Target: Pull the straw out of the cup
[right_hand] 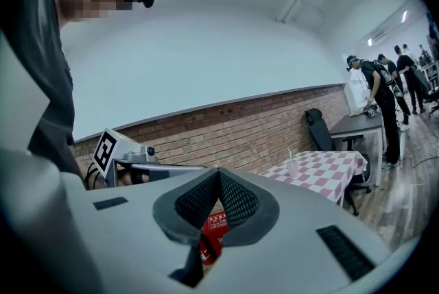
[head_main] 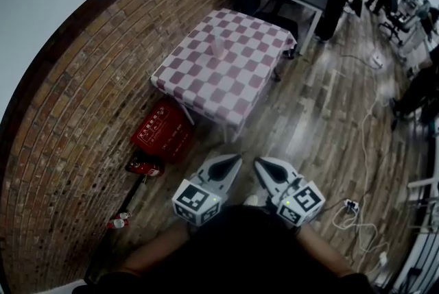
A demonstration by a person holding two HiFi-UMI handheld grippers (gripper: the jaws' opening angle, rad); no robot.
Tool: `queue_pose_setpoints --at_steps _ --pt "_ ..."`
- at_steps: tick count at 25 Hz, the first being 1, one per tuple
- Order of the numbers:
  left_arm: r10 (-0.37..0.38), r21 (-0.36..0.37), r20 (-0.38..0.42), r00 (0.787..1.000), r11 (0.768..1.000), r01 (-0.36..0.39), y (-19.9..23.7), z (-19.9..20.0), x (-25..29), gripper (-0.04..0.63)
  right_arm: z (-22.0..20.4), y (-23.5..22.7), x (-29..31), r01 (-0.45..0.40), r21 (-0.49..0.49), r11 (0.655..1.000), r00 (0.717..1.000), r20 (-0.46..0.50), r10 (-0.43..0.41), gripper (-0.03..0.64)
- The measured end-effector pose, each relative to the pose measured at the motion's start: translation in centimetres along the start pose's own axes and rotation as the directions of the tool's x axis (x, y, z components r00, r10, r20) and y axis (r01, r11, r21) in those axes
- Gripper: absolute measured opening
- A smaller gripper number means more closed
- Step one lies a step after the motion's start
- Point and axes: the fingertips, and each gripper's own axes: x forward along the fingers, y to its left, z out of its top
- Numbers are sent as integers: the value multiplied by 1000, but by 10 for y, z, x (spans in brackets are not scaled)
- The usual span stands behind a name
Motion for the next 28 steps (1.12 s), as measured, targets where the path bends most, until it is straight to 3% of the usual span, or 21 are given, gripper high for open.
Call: queue_pose_setpoints --at_steps 5,16,28 --pt "3 4 5 1000 1000 -3 -18 4 44 8 6 -41 -23 -5 3 1000 1000 -2 5 11" --pt "-10 -3 -72 997 1000 10 -27 -7 95 8 0 -89 -40 12 73 997 1000 4 -13 11" --pt "-64 -14 -64 996 998 63 7 5 140 8 6 -136 -17 75 83 994 997 -8 -74 11"
